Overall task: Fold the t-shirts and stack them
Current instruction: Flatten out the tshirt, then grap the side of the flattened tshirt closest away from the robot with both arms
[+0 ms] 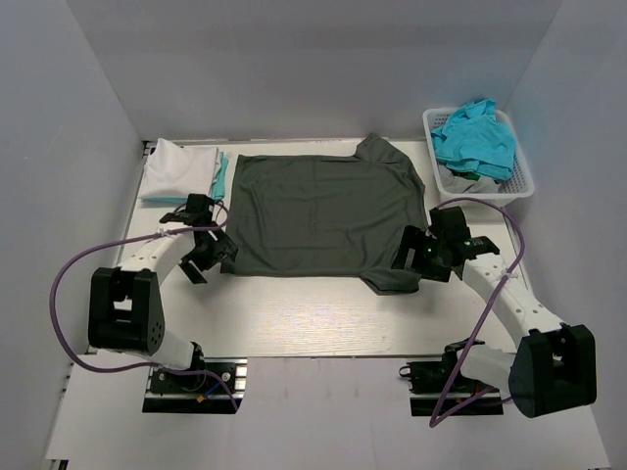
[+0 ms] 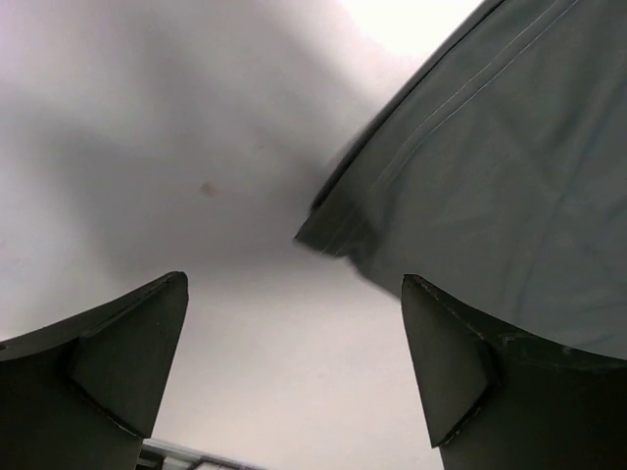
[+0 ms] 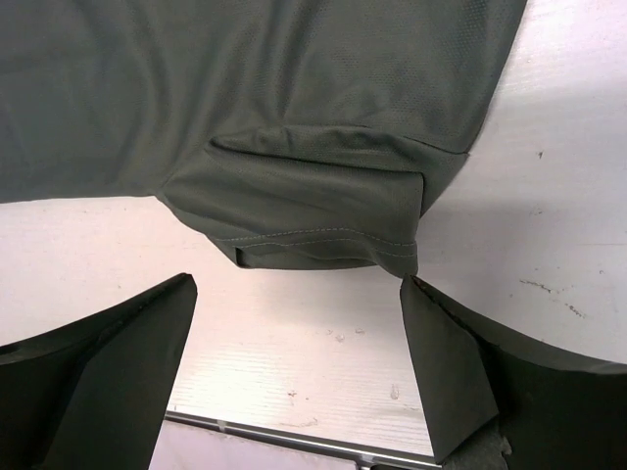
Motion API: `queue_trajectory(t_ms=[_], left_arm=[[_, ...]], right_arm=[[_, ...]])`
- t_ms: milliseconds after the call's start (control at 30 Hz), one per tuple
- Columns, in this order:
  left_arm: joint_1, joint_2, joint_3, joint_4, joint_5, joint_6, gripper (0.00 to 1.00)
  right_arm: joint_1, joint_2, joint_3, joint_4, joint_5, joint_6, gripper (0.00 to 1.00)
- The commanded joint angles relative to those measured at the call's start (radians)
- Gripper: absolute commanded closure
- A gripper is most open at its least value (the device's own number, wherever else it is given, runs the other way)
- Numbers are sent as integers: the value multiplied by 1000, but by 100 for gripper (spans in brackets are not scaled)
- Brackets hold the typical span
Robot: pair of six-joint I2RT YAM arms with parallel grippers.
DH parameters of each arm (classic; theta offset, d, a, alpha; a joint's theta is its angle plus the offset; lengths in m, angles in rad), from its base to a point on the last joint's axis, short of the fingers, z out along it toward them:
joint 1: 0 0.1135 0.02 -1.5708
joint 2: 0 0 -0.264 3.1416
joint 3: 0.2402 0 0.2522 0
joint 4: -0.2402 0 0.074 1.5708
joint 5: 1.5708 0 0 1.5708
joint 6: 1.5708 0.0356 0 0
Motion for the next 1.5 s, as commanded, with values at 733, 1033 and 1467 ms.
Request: queue_trajectory(t_ms=[733, 1033, 1467], left_arm=[[10, 190, -56, 239, 101, -54, 80], [10, 206, -34, 229, 128, -25, 100], [10, 175, -53, 186, 128, -34, 100]], right_arm=[[-1, 40, -33, -2, 20, -30, 10], [2, 97, -90, 55, -35, 34, 10], [-4, 242, -99, 127, 138, 71, 56]])
